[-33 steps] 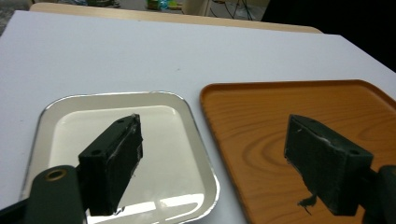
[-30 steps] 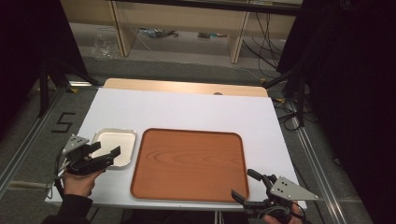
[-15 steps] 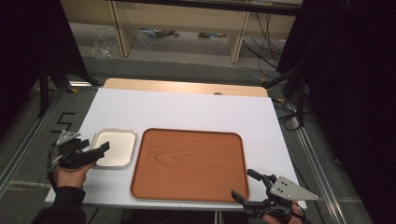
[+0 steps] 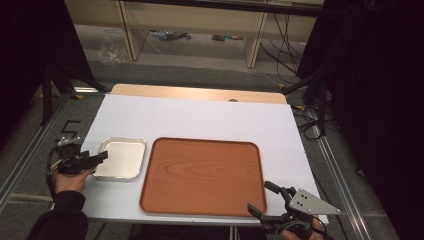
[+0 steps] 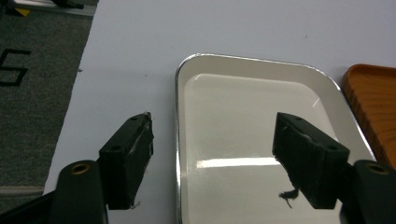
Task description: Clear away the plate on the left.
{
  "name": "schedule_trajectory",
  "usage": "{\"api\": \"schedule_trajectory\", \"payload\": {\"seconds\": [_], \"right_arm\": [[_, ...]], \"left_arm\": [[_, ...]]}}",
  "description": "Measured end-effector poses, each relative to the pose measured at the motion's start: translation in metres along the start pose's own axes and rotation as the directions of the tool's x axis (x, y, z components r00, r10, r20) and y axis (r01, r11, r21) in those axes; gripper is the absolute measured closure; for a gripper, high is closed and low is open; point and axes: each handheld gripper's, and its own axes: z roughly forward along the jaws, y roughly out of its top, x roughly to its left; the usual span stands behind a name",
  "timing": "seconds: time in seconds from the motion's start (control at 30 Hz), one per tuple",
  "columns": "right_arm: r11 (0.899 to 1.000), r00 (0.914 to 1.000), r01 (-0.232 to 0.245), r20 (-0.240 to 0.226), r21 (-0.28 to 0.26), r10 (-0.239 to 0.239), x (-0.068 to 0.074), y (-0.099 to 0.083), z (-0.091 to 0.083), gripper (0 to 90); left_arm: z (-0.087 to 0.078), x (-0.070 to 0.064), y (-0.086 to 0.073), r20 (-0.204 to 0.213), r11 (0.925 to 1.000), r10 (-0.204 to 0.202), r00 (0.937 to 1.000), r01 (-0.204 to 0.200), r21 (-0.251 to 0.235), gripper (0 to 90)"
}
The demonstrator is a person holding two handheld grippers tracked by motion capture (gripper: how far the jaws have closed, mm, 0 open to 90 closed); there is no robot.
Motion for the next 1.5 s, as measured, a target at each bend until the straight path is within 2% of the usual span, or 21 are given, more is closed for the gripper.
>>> {"api": "schedule_trajectory", "payload": {"seconds": [0.03,0.1,0.23,0.37,0.43,0.47,0.5,0.53,0.7,0.77,0.83,0.9,0.93,1.07,1.13,1.3,1.33,1.37,1.4,1.43,1.5], "right_arm": [[1.000,1.0000,-0.001,0.000,0.000,0.001,0.000,0.000,0.000,15.9],[1.000,1.0000,0.001,-0.001,0.000,-0.001,0.000,0.000,0.000,15.9],[1.000,0.9999,0.004,0.014,-0.019,-0.004,0.000,0.000,0.000,15.9],[1.000,0.9999,-0.008,0.009,-0.009,0.008,0.001,0.000,0.000,15.9],[1.000,0.9999,0.006,0.015,-0.021,-0.005,0.000,-0.001,0.001,15.9],[1.000,0.9999,0.005,0.013,-0.019,-0.004,0.000,-0.001,0.001,15.9],[1.000,0.9999,0.005,0.013,-0.019,-0.004,0.000,-0.001,0.001,15.9],[1.000,0.9999,0.011,-0.002,-0.018,-0.011,-0.001,0.000,0.001,15.9],[1.000,0.9998,0.004,-0.019,-0.002,-0.004,-0.001,0.000,0.002,16.0],[1.000,0.9996,0.025,-0.010,-0.003,-0.025,-0.001,0.000,0.001,16.0],[1.000,0.9998,0.014,-0.015,0.001,-0.014,0.000,0.000,0.001,16.0],[1.000,0.9998,0.009,-0.016,-0.001,-0.009,-0.001,0.000,0.002,16.0],[1.000,0.9998,0.010,-0.016,-0.001,-0.010,-0.001,0.000,0.002,16.0],[1.000,0.9999,0.012,-0.011,0.004,-0.012,0.000,0.000,0.001,16.0],[1.000,0.9997,0.025,0.002,-0.002,-0.025,-0.001,0.000,0.001,16.0],[1.000,0.9998,0.004,-0.020,0.002,-0.004,0.000,0.000,0.001,16.1],[1.000,0.9998,0.004,-0.020,0.003,-0.004,0.000,0.000,0.001,16.1],[1.000,0.9998,0.005,-0.019,0.002,-0.005,0.000,0.000,0.002,16.1],[1.000,0.9998,0.005,-0.019,0.002,-0.005,0.000,0.000,0.002,16.1],[1.000,0.9998,0.008,-0.020,0.000,-0.008,-0.001,0.000,0.002,16.1],[1.000,0.9999,0.010,-0.013,0.003,-0.010,0.000,0.000,0.001,16.2]], "left_arm": [[-0.001,0.004,0.001,0.000,0.9982,0.049,0.9988,-0.049,0.034,32.5],[0.003,0.006,0.001,-0.004,0.9968,0.058,0.9983,-0.058,0.056,35.9],[0.007,0.012,0.001,-0.008,0.9973,0.041,0.9991,-0.040,0.062,42.2],[0.010,0.014,0.001,-0.005,0.9982,0.026,0.9996,-0.026,0.054,46.7],[0.013,0.015,0.002,-0.003,0.9962,0.032,0.9995,-0.031,0.082,50.5],[0.014,0.018,0.003,0.006,0.9926,0.063,0.9980,-0.063,0.103,52.9],[0.014,0.018,0.003,0.006,0.9926,0.063,0.9980,-0.063,0.103,54.8],[0.016,0.016,0.002,0.004,0.9949,0.031,0.9995,-0.031,0.096,57.2],[0.022,0.018,0.004,0.010,0.9844,0.067,0.9977,-0.068,0.162,67.5],[0.024,0.018,0.004,-0.003,0.9852,0.040,0.9992,-0.039,0.167,72.0],[0.025,0.018,0.006,-0.003,0.9857,0.020,0.9998,-0.019,0.167,74.0],[0.025,0.019,0.007,0.003,0.9834,0.027,0.9996,-0.028,0.179,75.6],[0.026,0.018,0.008,0.008,0.9849,0.010,0.9999,-0.011,0.173,77.9],[0.028,0.018,0.011,-0.001,0.9828,0.022,0.9998,-0.022,0.183,84.4],[0.029,0.018,0.011,0.006,0.9855,-0.008,1.0000,0.006,0.169,85.5],[0.024,0.023,0.012,0.055,0.9903,-0.054,0.9970,0.047,0.131,88.2],[0.024,0.023,0.012,0.055,0.9903,-0.054,0.9970,0.047,0.131,88.3],[0.021,0.026,0.013,0.077,0.9907,-0.052,0.9956,0.042,0.129,88.3],[0.021,0.026,0.013,0.077,0.9907,-0.052,0.9956,0.042,0.129,88.4],[0.022,0.025,0.013,0.078,0.9917,-0.082,0.9936,0.074,0.105,88.4],[0.020,0.026,0.013,0.075,0.9923,-0.085,0.9936,0.077,0.097,88.4]]}}
